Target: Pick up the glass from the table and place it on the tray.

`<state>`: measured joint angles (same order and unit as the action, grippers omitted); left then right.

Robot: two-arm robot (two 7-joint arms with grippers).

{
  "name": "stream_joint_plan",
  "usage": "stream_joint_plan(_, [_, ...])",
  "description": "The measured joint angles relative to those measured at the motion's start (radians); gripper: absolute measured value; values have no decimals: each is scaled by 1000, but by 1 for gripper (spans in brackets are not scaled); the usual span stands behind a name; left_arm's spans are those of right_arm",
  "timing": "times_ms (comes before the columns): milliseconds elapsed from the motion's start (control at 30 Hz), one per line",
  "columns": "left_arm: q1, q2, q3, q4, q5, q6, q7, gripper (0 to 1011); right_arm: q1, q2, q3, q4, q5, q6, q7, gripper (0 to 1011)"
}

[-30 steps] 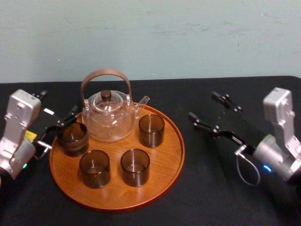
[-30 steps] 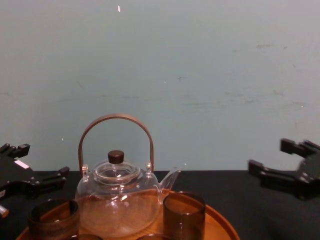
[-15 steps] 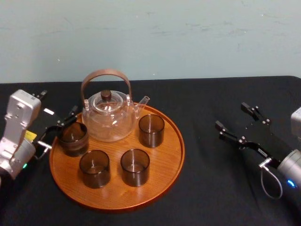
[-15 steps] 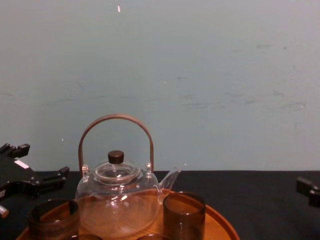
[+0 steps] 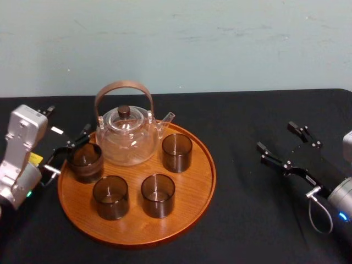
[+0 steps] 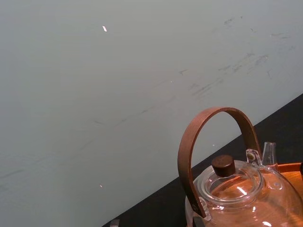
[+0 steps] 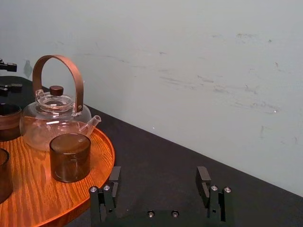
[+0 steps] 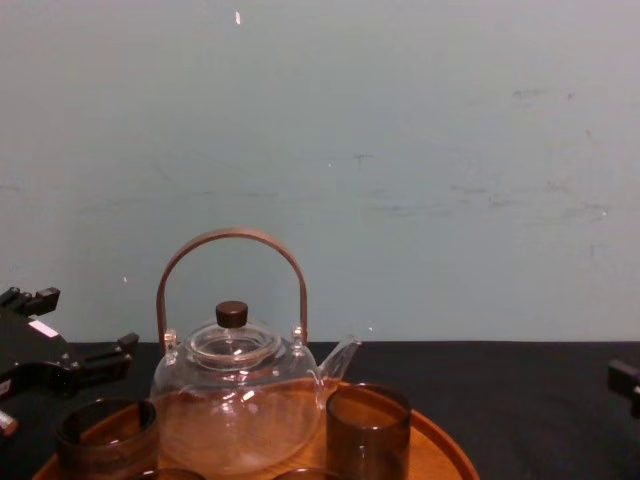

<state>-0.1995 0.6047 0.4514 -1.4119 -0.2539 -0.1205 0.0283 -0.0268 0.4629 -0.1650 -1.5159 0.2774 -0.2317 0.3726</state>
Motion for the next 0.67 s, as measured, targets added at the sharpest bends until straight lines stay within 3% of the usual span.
stream_joint_plan(667, [0, 0, 0, 0, 0, 0, 0, 1001, 4, 1, -4, 2, 3, 1, 5, 1002])
